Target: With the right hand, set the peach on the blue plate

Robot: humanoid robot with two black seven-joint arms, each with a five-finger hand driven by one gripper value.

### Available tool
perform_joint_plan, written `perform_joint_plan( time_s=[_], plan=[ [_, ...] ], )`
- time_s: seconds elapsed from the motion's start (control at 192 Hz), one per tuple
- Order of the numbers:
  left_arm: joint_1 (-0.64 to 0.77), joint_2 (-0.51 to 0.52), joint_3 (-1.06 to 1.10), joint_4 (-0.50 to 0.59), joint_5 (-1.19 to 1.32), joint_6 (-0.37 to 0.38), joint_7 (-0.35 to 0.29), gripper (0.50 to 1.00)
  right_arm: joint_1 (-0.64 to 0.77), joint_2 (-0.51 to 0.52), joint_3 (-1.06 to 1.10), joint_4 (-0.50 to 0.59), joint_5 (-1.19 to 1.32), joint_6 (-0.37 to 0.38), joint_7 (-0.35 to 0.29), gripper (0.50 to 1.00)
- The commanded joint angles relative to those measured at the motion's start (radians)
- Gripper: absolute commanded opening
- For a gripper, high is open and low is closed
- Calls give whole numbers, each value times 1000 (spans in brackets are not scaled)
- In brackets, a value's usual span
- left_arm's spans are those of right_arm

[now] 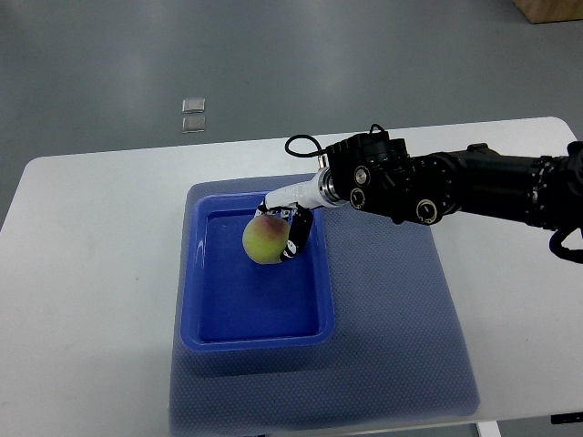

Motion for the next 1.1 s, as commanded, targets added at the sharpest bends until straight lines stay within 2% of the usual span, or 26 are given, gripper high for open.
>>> perform_joint_plan(
  time_s=[0.0, 0.005, 0.036, 0.094, 0.13, 0.234, 0.249, 0.431, 0.618, 0.623, 0.655, 0.706, 0.712, 0.732, 0.81, 0.816, 0.857, 0.904, 0.951, 0.956, 1.039, 1.091, 1.096],
  plan=[
    [0, 0, 0, 0, 0, 1, 0, 1000, -7, 0, 1, -2, 1, -12, 2, 799],
    [0, 0, 0, 0, 0, 1, 0, 1000, -7, 0, 1, -2, 3, -15, 2, 817],
    [0, 0, 0, 0, 0, -1, 0, 1000, -7, 0, 1, -2, 3, -19, 2, 852],
    [0, 0, 0, 0, 0, 1, 0, 1000, -7, 0, 1, -2, 1, -19, 2, 864],
    [0, 0, 0, 0, 0, 1, 0, 1000, -7, 0, 1, -2, 2, -19, 2, 901],
    [0, 0, -2, 0, 0, 1, 0, 1000, -6, 0, 3, -2, 3, -18, 2, 905],
    [0, 0, -2, 0, 0, -1, 0, 1000, -4, 0, 8, -2, 8, -10, 2, 923],
    [0, 0, -2, 2, -2, 1, 0, 1000, 27, 0, 23, -3, 17, -5, 2, 932],
    [0, 0, -2, 3, -2, 1, 0, 1000, 69, 0, 150, -2, 26, 11, 2, 932],
    [0, 0, -2, 3, -2, 1, 0, 1000, 76, 0, 214, 0, 35, 37, 2, 932],
    [0, 0, -2, 5, -2, 1, 0, 1000, 76, 0, 262, 5, 46, 54, 2, 932],
    [0, 0, -2, 5, -2, 1, 0, 1000, 76, 0, 262, 5, 46, 54, 2, 932],
    [0, 0, -2, 8, -2, 1, 0, 1000, 74, -6, 346, 15, 70, 70, 2, 932],
    [0, 0, -3, 9, -2, 1, 0, 1000, 71, -32, 380, 17, 84, 71, 2, 932],
    [0, 0, -3, 9, -2, 1, 0, 1000, 62, -66, 428, 17, 107, 70, 2, 930],
    [0, 0, -3, 9, -2, 1, 0, 1000, 38, -122, 505, 18, 154, 67, 2, 930],
    [0, 0, -2, 6, -2, 1, 0, 1000, -16, -169, 580, 18, 204, 65, 2, 932],
    [0, 0, -2, 3, -2, 1, 0, 1000, -82, -208, 661, 18, 261, 64, 2, 930],
    [0, 0, -2, 3, -2, 1, 0, 1000, -82, -209, 661, 18, 261, 64, 2, 930],
    [0, 0, -2, 0, 0, 1, 0, 1000, -160, -243, 773, 17, 329, 64, 3, 930],
    [0, 0, -2, -8, 1, -1, 0, 1000, -300, -256, 983, 14, 428, 53, 20, 932],
    [0, 0, -2, -8, 1, -1, 0, 1000, -300, -256, 983, 14, 428, 53, 20, 932],
    [0, 0, -2, -17, 0, -1, 0, 1000, -378, -251, 1097, 9, 470, 33, 43, 932]
  ],
)
